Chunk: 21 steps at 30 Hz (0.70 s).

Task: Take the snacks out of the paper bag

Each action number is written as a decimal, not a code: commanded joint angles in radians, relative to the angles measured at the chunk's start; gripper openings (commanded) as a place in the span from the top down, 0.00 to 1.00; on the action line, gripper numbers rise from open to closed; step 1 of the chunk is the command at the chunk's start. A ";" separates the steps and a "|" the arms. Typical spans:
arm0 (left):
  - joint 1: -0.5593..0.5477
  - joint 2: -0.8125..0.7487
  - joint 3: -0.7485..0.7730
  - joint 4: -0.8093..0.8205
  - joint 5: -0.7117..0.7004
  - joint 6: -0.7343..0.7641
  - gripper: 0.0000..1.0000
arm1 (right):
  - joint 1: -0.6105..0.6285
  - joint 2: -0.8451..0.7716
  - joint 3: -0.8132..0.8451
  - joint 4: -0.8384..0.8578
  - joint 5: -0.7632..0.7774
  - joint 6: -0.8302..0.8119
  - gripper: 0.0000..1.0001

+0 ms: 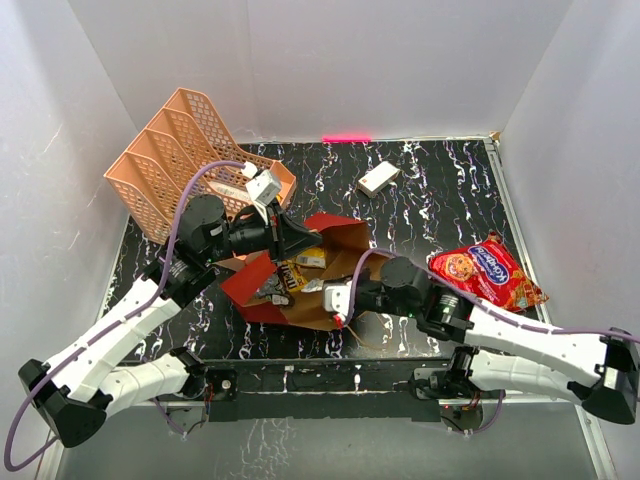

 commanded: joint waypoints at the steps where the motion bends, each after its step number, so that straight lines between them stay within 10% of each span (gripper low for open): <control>1: -0.004 -0.004 0.005 0.045 0.033 -0.022 1.00 | -0.005 -0.057 0.200 -0.193 0.093 0.163 0.92; 9: -0.005 0.001 0.007 0.019 -0.030 -0.037 1.00 | -0.006 -0.116 0.415 -0.389 0.146 0.450 0.92; 15: -0.005 0.022 0.001 0.007 -0.074 -0.125 1.00 | -0.006 -0.097 0.547 -0.402 0.713 0.866 0.92; 21: -0.004 0.007 -0.034 -0.018 -0.098 -0.212 1.00 | -0.005 -0.067 0.537 -0.229 1.022 0.840 0.92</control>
